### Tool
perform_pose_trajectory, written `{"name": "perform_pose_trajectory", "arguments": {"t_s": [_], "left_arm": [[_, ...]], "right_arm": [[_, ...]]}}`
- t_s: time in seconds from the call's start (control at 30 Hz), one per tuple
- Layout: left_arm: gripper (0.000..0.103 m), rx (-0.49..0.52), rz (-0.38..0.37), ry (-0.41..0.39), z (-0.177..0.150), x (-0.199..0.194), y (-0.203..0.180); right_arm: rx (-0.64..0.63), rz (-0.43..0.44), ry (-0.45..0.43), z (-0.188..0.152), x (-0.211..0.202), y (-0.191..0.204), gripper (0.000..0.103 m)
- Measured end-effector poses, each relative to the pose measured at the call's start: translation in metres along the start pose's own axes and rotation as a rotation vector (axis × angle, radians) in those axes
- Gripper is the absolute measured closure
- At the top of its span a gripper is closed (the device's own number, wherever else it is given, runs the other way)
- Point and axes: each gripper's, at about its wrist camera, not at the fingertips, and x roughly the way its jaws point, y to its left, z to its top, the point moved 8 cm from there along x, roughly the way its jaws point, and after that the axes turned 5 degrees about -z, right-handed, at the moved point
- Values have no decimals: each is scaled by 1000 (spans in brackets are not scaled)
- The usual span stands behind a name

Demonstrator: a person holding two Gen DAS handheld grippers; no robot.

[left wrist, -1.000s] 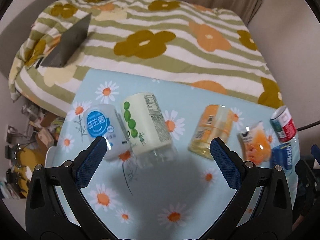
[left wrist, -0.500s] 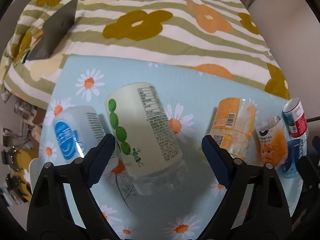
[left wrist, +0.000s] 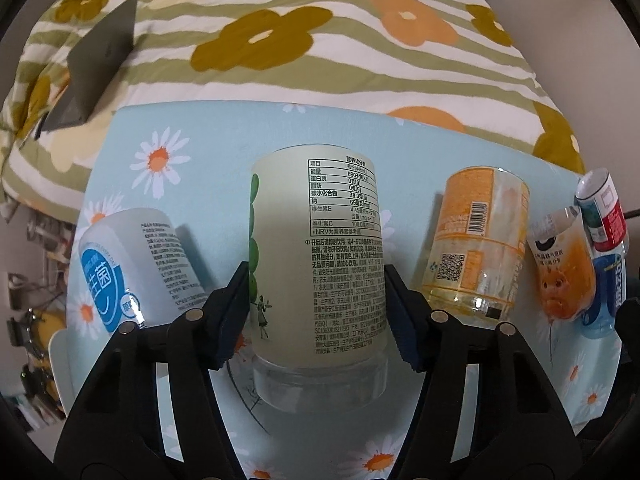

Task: Flip cup upright
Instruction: 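Lift the clear cup off the table with the left tool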

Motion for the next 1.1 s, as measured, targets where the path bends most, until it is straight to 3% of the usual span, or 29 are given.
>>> {"name": "perform_pose_trajectory", "arguments": {"t_s": [0.3,0.57,0.83,1.1], "left_arm": [[36,14,-7,-26,-7,-19,-5],[36,14,1,-112,-21,-69,-20],[36,26,-8,-129,-76,-97,-54],[36,72,-50,-74,-145,-74,-105]], "right_arm": [[41,6,-16,-12,-12,-5,0],[44,42,-76,-16,-45,-15,0],[20,77,-130,-46,-79,-33,0],[36,60,-128,-108,-94,-68,0]]}}
